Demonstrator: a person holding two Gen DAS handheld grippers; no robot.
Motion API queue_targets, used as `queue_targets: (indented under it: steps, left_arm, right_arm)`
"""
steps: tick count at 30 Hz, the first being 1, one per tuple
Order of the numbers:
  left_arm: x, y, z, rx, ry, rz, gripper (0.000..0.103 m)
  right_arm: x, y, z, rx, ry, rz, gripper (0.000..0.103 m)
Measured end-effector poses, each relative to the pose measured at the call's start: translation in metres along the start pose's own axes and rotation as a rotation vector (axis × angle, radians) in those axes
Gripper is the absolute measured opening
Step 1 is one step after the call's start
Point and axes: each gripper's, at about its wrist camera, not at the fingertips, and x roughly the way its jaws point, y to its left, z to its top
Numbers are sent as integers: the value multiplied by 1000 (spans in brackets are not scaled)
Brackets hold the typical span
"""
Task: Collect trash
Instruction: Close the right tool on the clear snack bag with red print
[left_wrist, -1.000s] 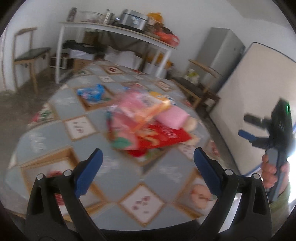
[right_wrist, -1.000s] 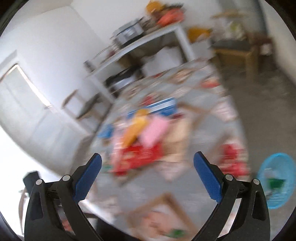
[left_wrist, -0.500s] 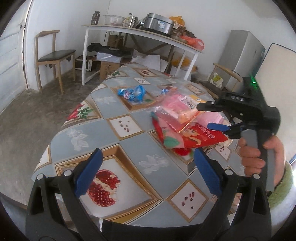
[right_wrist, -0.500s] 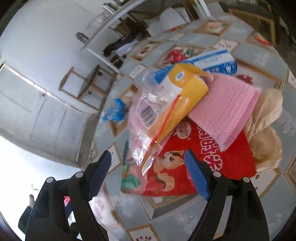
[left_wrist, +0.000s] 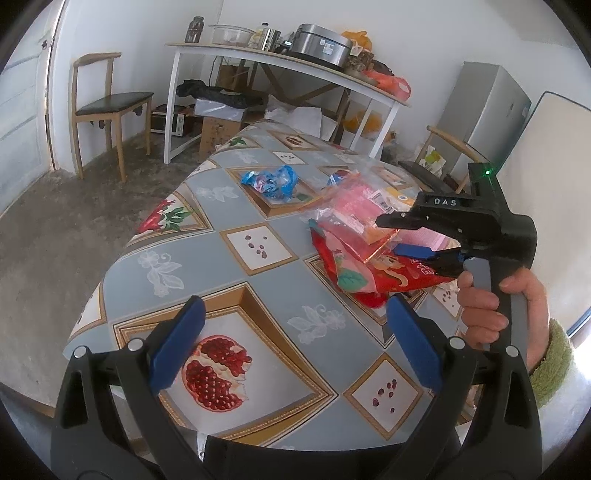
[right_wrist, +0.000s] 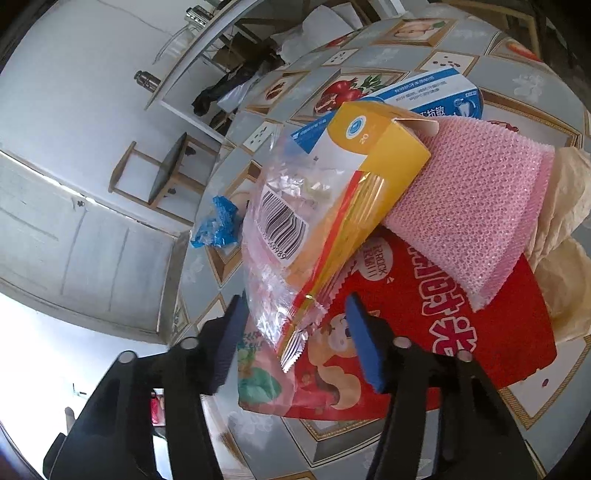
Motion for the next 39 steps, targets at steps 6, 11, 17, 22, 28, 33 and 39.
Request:
queue_targets:
  steps: [6, 11, 17, 22, 28, 33, 39]
  left_arm:
    - [-1, 4, 0, -17, -6, -3, 95]
    - [-3, 7, 0, -30, -12, -1, 95]
    - [-3, 9, -2, -42, -16, -1, 95]
    - [-3, 10, -2, -42, -14, -1, 95]
    - [-3, 10, -3, -44, -14, 0, 95]
    - [-3, 11, -5, -56, -12, 2, 95]
    - [-4, 25, 5, -92, -27, 6, 95]
  right_arm:
    - [2, 0, -1, 16, 34, 33, 25]
    - [-2, -4, -5, 36, 62, 73, 15]
    - [-13, -3, -6, 31, 65, 124, 6]
    - [-25, -1, -8, 29, 67, 169, 5]
    - [-36, -6, -9, 72, 96, 267, 5]
    - [-50, -10, -10, 87, 123, 341, 4]
    - [-72, -15, -16, 94, 137, 415, 4]
